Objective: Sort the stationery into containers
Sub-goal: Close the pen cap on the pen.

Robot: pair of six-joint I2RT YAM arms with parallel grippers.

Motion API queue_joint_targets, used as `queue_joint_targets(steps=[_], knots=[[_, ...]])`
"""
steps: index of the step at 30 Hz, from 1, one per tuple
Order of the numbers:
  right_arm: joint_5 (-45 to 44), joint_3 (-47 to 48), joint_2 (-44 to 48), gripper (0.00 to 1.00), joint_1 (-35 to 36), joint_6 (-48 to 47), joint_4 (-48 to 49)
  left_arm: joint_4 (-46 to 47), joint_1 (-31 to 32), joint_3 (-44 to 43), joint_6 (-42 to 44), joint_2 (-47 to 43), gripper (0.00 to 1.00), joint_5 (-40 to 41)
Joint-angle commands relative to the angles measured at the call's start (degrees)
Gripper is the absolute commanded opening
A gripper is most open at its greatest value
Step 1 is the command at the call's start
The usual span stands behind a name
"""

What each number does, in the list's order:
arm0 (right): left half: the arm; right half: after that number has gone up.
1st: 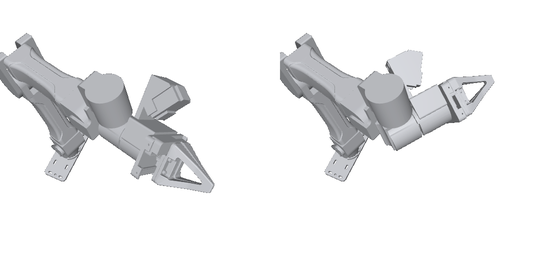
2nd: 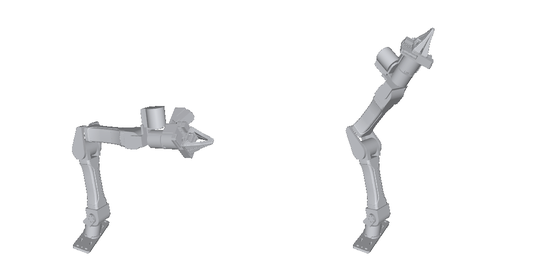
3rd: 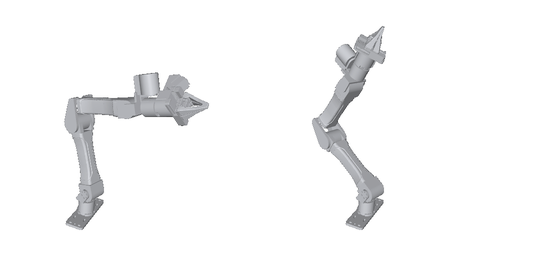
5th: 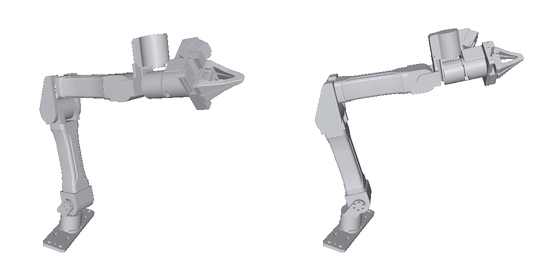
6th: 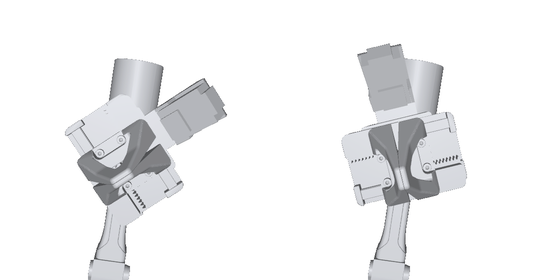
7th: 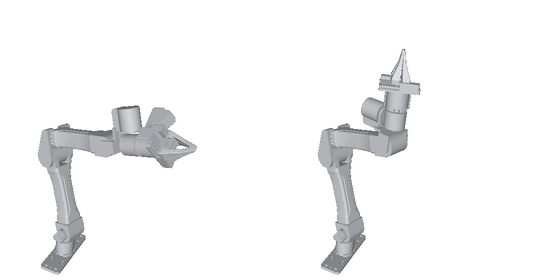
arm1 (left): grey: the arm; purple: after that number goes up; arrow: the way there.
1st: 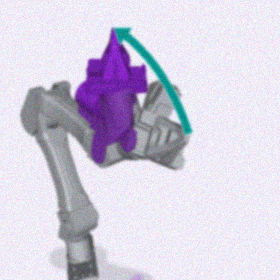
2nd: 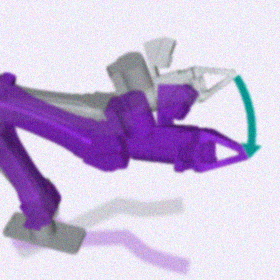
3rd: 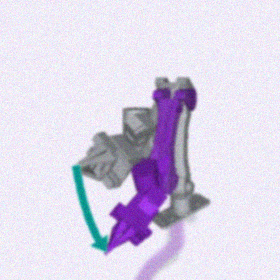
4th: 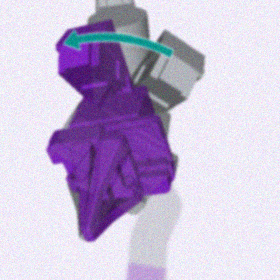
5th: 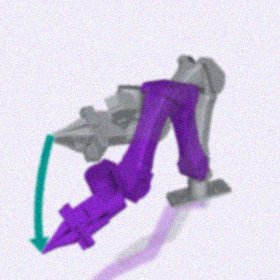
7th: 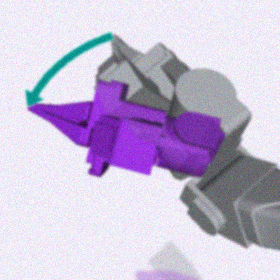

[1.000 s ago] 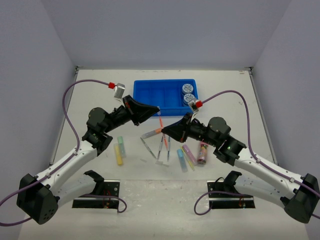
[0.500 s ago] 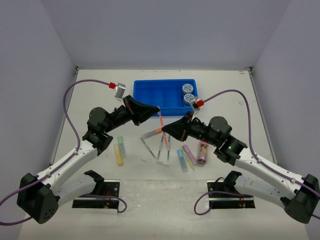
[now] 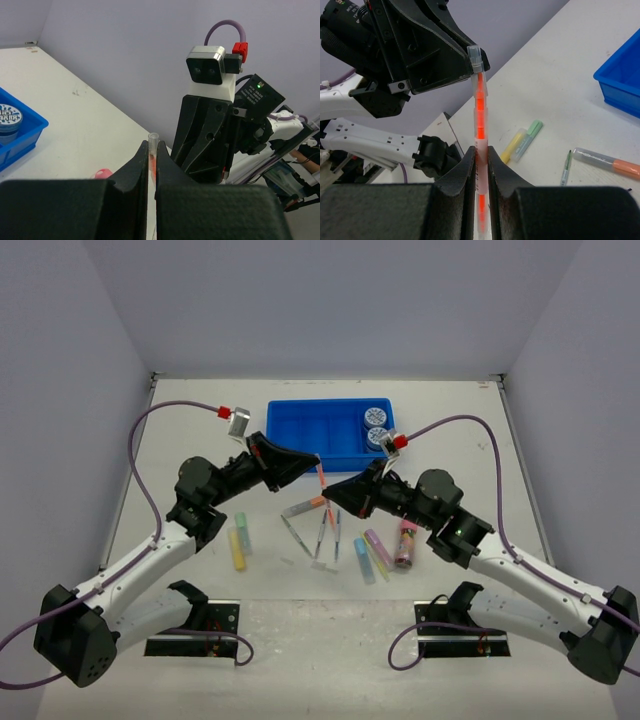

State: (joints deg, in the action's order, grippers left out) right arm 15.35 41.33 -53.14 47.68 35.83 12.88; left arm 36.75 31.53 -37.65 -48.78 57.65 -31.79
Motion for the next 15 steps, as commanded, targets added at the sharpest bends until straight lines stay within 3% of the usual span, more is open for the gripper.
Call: queue_joint_targets(steps=[1, 15], knots=[[-2.0, 4.64, -1.69, 0.0, 0.22, -1.02, 4.25, 2.61, 0.2, 0.62, -1.64, 0.65, 0.0, -1.02], [-7.66, 5.69, -4.25, 0.0, 0.05, -6.47, 8.91, -6.81, 0.2, -1.82, 3.36, 0.27, 0.0, -0.1]])
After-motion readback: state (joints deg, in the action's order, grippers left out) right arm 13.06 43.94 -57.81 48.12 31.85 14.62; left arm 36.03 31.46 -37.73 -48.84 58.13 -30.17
